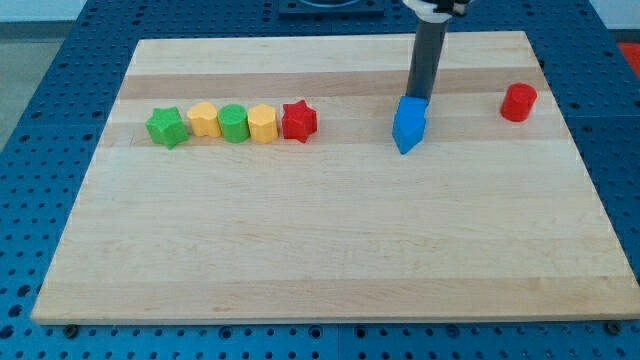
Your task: Slightly touch the blue cube
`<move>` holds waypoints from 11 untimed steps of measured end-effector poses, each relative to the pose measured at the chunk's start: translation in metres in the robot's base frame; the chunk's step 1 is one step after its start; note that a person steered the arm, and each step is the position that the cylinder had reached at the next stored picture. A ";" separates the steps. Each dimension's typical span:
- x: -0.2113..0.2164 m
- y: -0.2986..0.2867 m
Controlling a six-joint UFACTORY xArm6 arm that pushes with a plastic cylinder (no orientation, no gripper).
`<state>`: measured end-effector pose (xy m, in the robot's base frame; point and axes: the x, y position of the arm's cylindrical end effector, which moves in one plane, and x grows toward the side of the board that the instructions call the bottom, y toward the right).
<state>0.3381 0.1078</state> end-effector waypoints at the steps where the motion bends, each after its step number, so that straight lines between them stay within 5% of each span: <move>1: 0.001 -0.014; 3: 0.002 -0.044; 5: -0.021 0.015; 8: 0.053 0.032; 11: 0.014 0.027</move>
